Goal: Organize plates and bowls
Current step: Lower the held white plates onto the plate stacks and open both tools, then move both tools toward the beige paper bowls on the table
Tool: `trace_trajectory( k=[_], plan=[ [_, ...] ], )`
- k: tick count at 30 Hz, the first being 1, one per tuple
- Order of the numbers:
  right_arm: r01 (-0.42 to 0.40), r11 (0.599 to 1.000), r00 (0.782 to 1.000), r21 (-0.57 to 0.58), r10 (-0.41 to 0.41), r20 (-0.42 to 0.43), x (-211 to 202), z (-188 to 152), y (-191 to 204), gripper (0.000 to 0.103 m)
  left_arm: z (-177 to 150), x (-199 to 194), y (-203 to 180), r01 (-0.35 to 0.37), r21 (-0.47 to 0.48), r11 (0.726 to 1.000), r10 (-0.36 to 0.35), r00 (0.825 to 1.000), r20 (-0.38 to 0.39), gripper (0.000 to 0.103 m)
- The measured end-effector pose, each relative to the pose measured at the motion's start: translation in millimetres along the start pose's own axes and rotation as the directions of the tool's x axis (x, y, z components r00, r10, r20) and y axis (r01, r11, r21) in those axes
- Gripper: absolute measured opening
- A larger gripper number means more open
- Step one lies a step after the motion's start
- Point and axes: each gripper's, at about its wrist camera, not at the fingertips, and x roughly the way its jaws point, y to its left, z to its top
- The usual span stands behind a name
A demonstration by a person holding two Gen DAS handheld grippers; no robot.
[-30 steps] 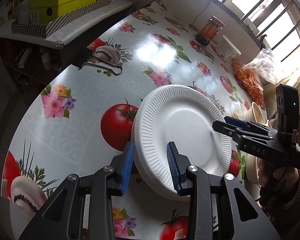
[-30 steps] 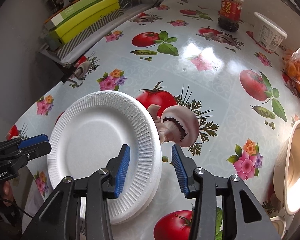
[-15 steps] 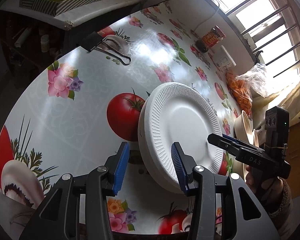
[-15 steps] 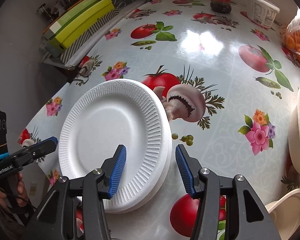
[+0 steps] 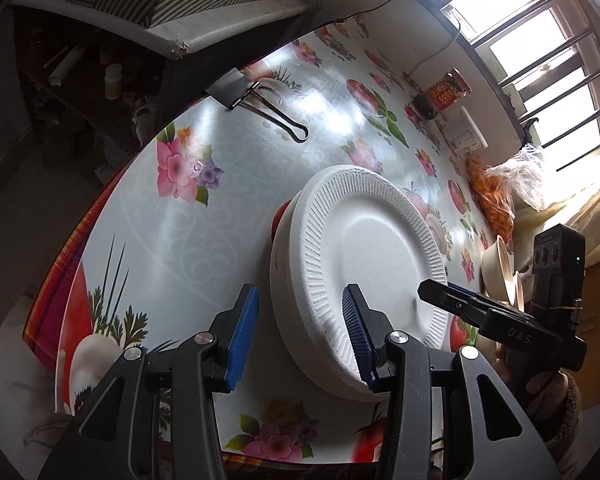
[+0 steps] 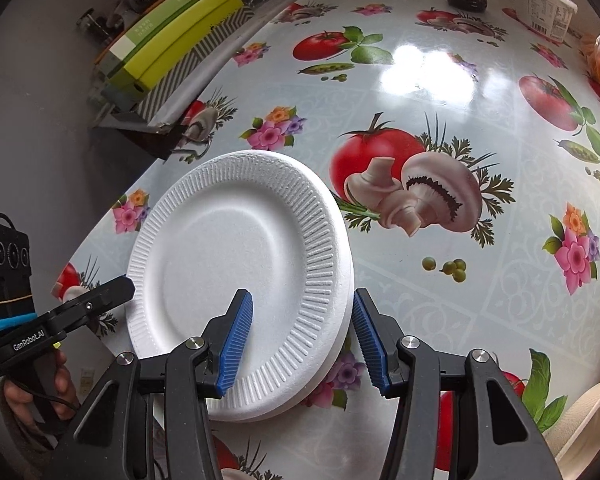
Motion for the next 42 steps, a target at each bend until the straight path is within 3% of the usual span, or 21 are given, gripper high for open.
trace_trajectory(
  k=[13,22,27,33,39,42],
  plan=[
    [-0.038,0.999,0.999,-0.012,0.038,0.000,10.2,2.2,19.8,0.051,2.5,-10.6,15.8,-0.047,0.000,0.999,0.047,0.999,0.002,0.045],
    [0.065,0.997,0.994,-0.035,-0.062,0.089,-11.2,-6.2,9.2,0.052,1.1,-25.8,2.6,-0.120,0.045,0.992,0.118,0.992,0.038,0.045],
    [0.092,0.996,0.983,-0.019,-0.088,0.158,-37.1,-19.4,0.4,0.057,-3.0,-42.3,-21.2,-0.143,0.102,0.984,0.132,0.985,0.107,0.045],
    [0.152,0.988,0.957,0.017,-0.152,0.247,-74.7,-41.8,-8.2,0.057,-13.4,-53.5,-65.8,-0.143,0.213,0.966,0.109,0.980,0.164,0.045],
    [0.227,0.971,0.907,0.073,-0.238,0.346,-118.8,-73.4,-22.0,0.057,-33.0,-44.3,-121.7,-0.146,0.363,0.920,0.080,0.978,0.190,0.045],
    [0.289,0.951,0.871,0.107,-0.307,0.383,-139.5,-88.9,-31.8,0.057,-44.9,-34.3,-151.9,-0.122,0.442,0.889,0.042,0.982,0.186,0.045]
  ],
)
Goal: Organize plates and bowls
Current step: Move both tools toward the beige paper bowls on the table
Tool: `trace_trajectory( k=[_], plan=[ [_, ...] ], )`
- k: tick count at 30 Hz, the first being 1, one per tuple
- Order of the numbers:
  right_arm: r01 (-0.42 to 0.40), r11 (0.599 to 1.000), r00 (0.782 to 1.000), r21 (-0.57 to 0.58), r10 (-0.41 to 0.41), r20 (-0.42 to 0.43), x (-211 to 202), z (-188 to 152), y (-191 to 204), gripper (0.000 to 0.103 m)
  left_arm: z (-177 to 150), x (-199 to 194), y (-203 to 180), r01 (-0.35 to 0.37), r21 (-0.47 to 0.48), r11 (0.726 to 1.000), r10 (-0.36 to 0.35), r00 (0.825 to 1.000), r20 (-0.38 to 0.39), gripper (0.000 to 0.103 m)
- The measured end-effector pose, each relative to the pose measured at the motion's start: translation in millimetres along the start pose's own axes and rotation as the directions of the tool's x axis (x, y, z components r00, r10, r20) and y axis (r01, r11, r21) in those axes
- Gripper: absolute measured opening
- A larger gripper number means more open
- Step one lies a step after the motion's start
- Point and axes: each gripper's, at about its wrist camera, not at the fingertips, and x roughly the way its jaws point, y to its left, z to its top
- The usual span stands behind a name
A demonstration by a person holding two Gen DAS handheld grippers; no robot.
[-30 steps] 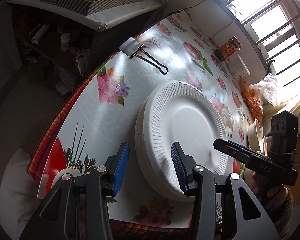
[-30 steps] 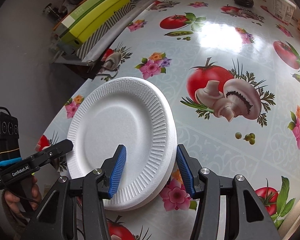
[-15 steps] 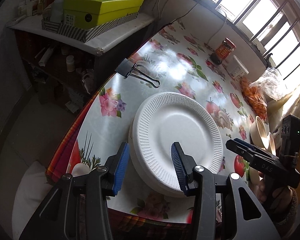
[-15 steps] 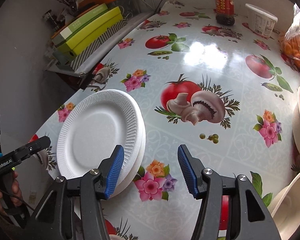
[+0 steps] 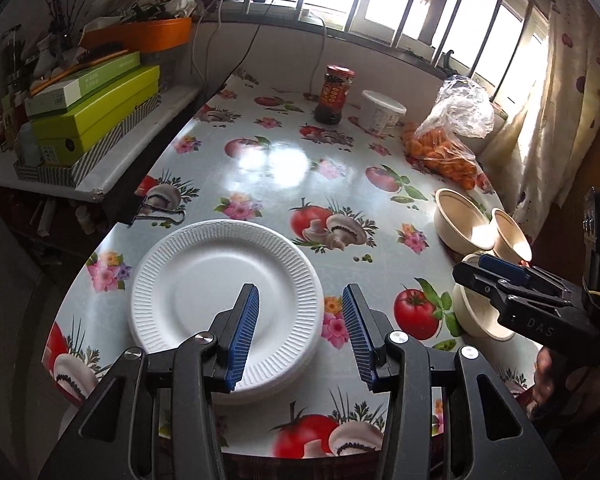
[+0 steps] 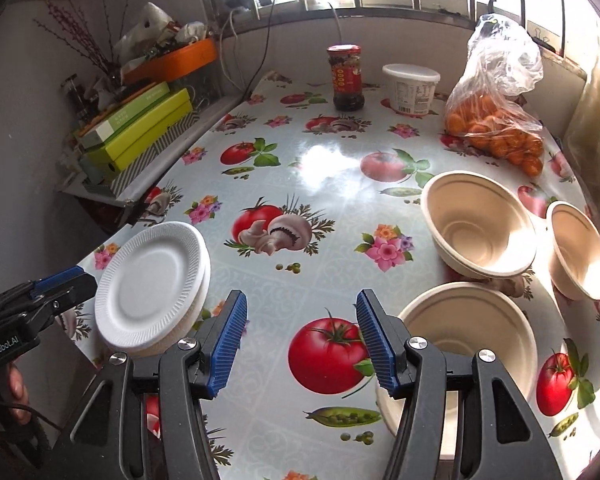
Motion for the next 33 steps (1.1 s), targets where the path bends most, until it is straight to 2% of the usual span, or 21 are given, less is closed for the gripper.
trace_trajectory(
  k=[5,7,11,16,19,21,25,29,33],
  plan=[
    [0.117,0.992,0.991,0.039,-0.119,0.056,-25.9,-10.2,-34.8,0.058,5.8,21.1,-50.1,0.068,0.078,0.995,-0.066,0.998,-0.019,0.045],
    [0.128,0.989,0.990,0.068,-0.132,0.058,-31.5,-14.1,-51.7,0.058,8.7,32.2,-68.7,0.101,0.106,0.989,-0.097,0.994,-0.039,0.045],
    [0.189,0.974,0.979,0.124,-0.196,0.050,-38.6,-21.1,-84.8,0.058,15.8,49.9,-103.7,0.129,0.149,0.980,-0.123,0.991,-0.050,0.045],
    [0.273,0.952,0.957,0.138,-0.283,0.059,-46.4,-24.0,-117.5,0.058,25.0,69.1,-143.4,0.146,0.234,0.961,-0.139,0.989,-0.046,0.045],
    [0.307,0.941,0.946,0.142,-0.318,0.066,-48.2,-23.7,-133.5,0.058,32.0,83.5,-159.2,0.163,0.243,0.956,-0.152,0.986,-0.063,0.045],
    [0.320,0.940,0.938,0.117,-0.332,0.098,-49.6,-23.0,-139.5,0.058,37.2,94.6,-165.3,0.182,0.233,0.955,-0.168,0.983,-0.078,0.045],
    [0.342,0.937,0.927,0.067,-0.348,0.137,-45.2,-18.5,-150.4,0.058,46.6,112.6,-175.1,0.136,0.236,0.962,-0.121,0.990,-0.077,0.045],
    [0.303,0.949,0.942,0.082,-0.312,0.121,-32.9,-11.9,-165.3,0.058,53.9,129.9,-177.2,0.110,0.232,0.967,-0.093,0.992,-0.083,0.045],
    [0.272,0.960,0.954,0.065,-0.277,0.110,-18.0,-3.8,-169.9,0.058,61.3,145.7,-174.0,0.130,0.188,0.973,-0.112,0.989,-0.101,0.045]
  ],
)
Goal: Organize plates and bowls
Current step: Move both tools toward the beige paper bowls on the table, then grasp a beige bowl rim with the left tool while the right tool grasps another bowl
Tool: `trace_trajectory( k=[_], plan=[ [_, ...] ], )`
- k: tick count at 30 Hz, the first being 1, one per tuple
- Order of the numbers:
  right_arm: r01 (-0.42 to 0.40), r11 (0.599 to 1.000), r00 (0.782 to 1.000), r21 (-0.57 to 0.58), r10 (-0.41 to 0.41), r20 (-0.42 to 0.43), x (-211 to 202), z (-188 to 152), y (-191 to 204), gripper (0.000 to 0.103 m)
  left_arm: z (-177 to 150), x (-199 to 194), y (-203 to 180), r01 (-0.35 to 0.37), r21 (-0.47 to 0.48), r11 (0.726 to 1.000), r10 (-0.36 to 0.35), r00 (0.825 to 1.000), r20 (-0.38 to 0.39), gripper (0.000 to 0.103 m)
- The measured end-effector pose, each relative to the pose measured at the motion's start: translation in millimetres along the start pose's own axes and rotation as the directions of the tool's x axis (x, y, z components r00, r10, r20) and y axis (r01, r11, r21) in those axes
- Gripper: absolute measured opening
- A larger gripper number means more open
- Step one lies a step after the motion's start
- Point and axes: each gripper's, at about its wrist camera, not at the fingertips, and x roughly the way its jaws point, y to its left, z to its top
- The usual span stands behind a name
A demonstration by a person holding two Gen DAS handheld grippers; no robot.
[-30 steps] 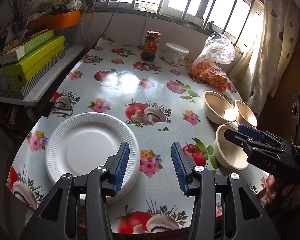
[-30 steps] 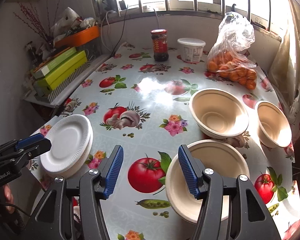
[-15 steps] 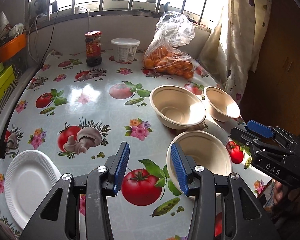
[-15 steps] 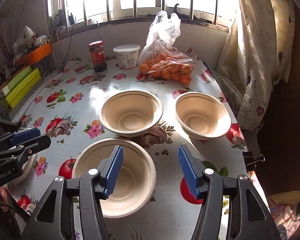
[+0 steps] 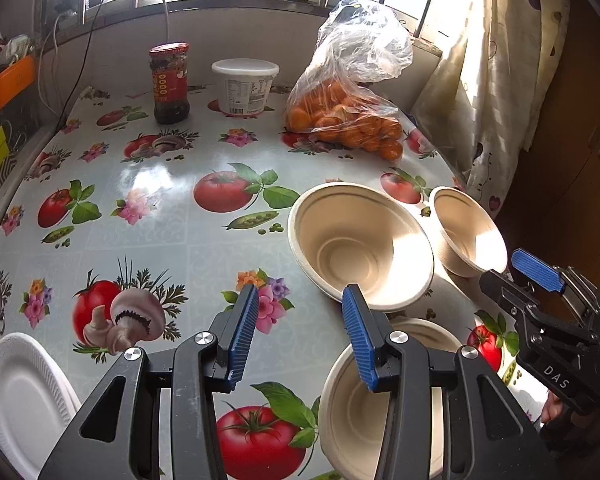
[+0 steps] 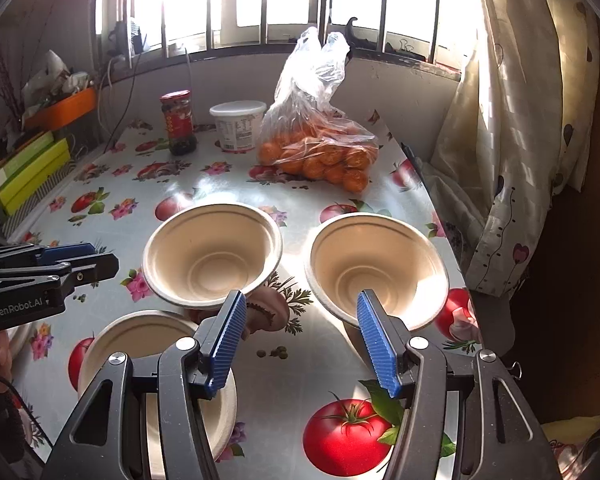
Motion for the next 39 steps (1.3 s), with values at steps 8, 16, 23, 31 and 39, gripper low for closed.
trace_trajectory(
  k=[8,16,23,31,39],
  plan=[
    [-0.089,0.995,0.996,0.048,0.091,-0.026,28.8,9.3,-0.1,0.058,5.9,26.1,8.5,0.032,-0.047,0.998,-0.035,0.998,-0.054,0.045],
    [-0.113,0.991,0.993,0.066,0.115,-0.036,45.7,15.0,0.4,0.049,23.0,34.7,15.7,0.052,-0.084,0.995,-0.056,0.998,-0.039,0.045],
    [-0.133,0.986,0.989,0.097,0.138,-0.048,55.6,17.9,-5.3,0.038,26.4,41.9,16.7,0.050,-0.090,0.995,-0.054,0.997,-0.047,0.045],
    [-0.157,0.982,0.984,0.107,0.165,-0.064,62.8,17.8,-6.2,0.032,27.6,44.8,20.6,0.068,-0.103,0.992,-0.072,0.997,-0.034,0.045],
    [-0.182,0.973,0.978,0.144,0.195,-0.080,70.9,14.9,-9.6,0.031,24.4,50.1,19.3,0.106,-0.111,0.988,-0.112,0.993,-0.048,0.045]
  ],
)
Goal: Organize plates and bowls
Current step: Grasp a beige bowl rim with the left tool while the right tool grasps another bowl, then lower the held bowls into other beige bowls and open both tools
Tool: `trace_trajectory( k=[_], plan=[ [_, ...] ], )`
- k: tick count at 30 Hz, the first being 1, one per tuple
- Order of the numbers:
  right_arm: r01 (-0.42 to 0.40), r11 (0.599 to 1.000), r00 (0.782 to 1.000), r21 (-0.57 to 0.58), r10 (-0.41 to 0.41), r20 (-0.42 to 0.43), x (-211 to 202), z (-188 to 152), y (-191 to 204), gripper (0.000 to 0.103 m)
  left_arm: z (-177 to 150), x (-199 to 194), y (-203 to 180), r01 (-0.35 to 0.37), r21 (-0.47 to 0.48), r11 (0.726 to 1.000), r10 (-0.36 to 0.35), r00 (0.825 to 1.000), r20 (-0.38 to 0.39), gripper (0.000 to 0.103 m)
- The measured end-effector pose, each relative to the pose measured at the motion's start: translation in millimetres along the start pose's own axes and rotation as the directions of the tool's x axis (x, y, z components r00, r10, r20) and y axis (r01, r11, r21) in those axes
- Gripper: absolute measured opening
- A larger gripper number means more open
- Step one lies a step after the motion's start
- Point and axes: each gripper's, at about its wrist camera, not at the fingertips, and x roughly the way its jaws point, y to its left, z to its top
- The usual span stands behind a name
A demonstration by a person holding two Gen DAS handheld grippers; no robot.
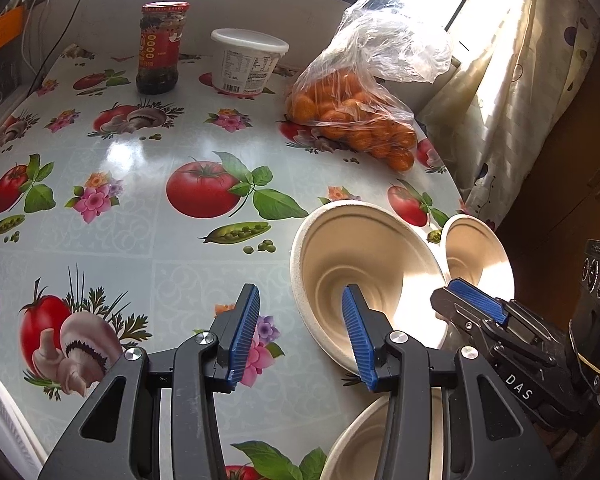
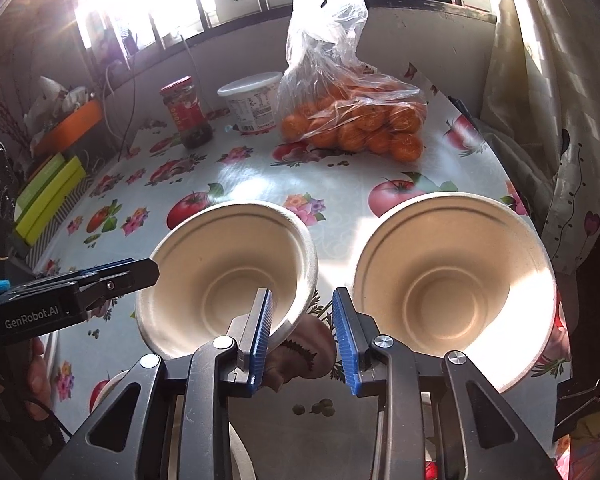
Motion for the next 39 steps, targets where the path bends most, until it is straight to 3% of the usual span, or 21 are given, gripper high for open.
trace_trajectory(
  k=[18,39],
  plan=[
    [-0.035,0.999,0.999,0.014,0.035,-0.010,7.0,-1.7,1.0,0.020,-1.2,1.3,-0.5,0.023,-0.005,1.000,-0.023,1.000,0.014,0.043],
    [-0.017,0.999,1.000,0.030,0.017,0.010,-4.7,-1.8,4.4,0.020,-3.5,-8.2,-15.7,0.038,0.030,0.999,-0.038,0.999,0.023,0.043]
  ],
)
